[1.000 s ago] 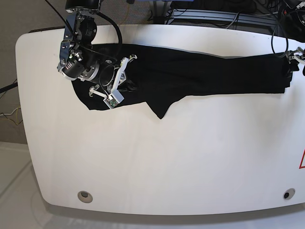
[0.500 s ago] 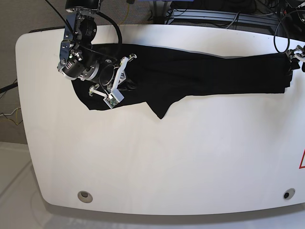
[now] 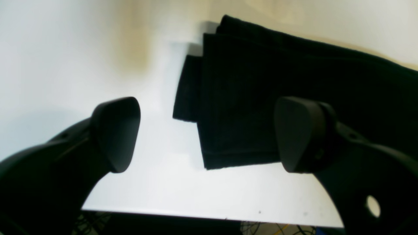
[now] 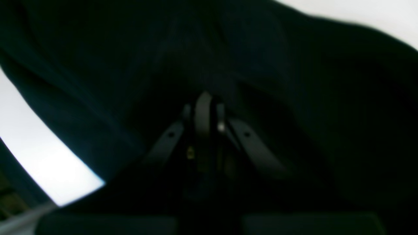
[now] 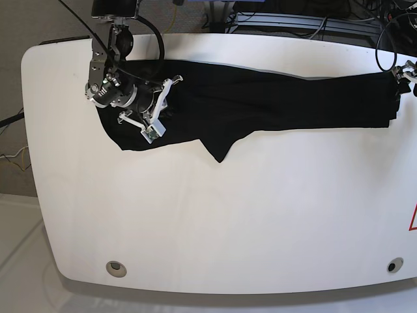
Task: Fold the T-shirt properly
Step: 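Hold the strip end with the right gripper while the left gripper regrips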
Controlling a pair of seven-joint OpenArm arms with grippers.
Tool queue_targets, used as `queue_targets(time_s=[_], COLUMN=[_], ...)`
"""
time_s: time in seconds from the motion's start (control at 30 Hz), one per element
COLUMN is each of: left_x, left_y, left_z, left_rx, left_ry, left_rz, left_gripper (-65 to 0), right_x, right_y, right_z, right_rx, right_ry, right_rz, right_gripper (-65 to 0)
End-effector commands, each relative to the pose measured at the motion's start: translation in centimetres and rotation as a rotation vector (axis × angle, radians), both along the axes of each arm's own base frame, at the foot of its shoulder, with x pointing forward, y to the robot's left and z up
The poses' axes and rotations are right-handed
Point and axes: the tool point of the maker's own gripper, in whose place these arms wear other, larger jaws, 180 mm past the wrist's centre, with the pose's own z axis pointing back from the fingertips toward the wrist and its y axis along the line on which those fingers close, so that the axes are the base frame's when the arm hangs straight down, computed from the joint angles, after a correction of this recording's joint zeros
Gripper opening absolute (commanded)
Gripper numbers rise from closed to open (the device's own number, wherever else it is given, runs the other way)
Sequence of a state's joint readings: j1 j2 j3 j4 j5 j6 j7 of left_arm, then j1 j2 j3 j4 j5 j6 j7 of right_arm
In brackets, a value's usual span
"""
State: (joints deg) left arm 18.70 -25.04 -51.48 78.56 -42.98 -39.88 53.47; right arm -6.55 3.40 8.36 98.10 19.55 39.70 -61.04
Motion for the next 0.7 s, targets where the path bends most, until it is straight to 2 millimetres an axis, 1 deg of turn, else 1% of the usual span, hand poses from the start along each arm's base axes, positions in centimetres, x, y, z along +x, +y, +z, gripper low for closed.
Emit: queue_targets(time_s=[0.0,0.17,0.33,0.67], left_x=[0.7,0.7,0.8,1.2], left_y=[0.8,0.9,1.4,1.3], left_z=[1.6,1.7,2.1,2.2], left_rx=[0.03,0.032,0.046,0.051], left_ry=[-0.043,-0.043,-0.042,-0.055], left_rz=[-0.006,-0.007,-0.008,-0.014], left_gripper=[-2.6,-2.6,-2.6,-2.3], right_x=[0.7,0.5,0.7,0.3], right_y=[-0.2,-0.6,-0.6,-0.6], right_z=[-0.8,-2.1,-2.1,-2.3], right_rx=[0.016,0.025,0.042,0.041], right_ry=[0.012,0.047,0.029,0.035], right_rz=[-0.009,-0.019,-0.029,-0.029], right_gripper=[-65.0,-65.0,-65.0,-65.0])
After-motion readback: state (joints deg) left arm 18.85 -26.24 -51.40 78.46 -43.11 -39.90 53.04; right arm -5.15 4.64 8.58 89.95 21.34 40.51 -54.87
